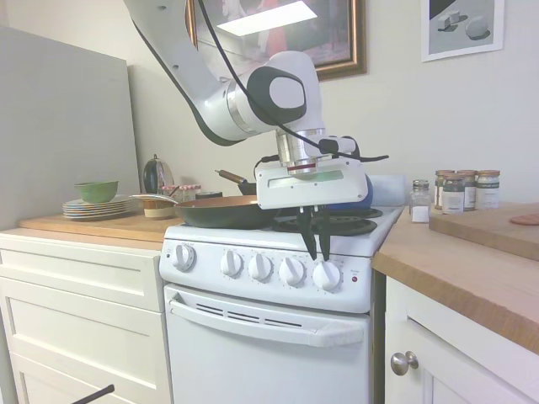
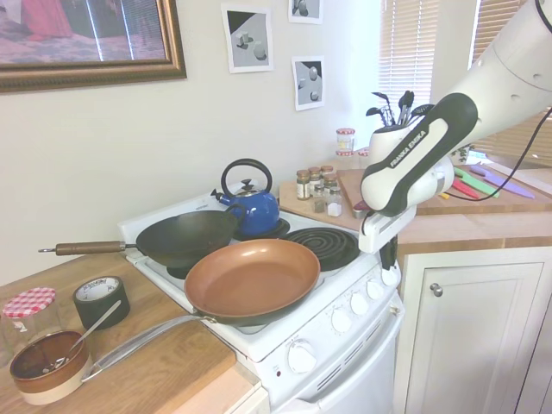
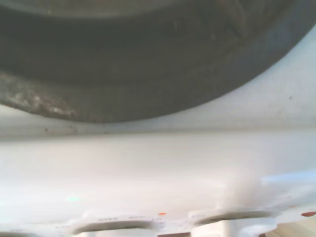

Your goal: Turn on the stove on the bottom right

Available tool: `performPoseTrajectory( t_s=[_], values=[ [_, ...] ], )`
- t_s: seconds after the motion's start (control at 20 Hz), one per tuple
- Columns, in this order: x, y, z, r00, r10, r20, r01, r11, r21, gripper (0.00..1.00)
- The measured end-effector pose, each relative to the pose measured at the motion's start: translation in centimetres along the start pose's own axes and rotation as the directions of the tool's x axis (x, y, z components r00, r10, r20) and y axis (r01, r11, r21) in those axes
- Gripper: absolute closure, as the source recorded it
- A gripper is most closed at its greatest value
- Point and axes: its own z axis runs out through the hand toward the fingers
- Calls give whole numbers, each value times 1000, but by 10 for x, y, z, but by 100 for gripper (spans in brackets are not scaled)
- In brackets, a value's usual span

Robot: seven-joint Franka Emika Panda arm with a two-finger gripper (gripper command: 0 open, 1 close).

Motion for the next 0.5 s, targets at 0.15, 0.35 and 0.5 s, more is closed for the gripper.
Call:
performPoseTrajectory(
  t_s=[0.15,0.35,0.5],
  values=[
    [1,1,0,1000,7,0,-7,1000,4,100],
    [4,4,-2,1000,15,-9,-15,1000,7,100],
    [8,7,-2,1000,24,-18,-23,1000,10,100]
  ],
)
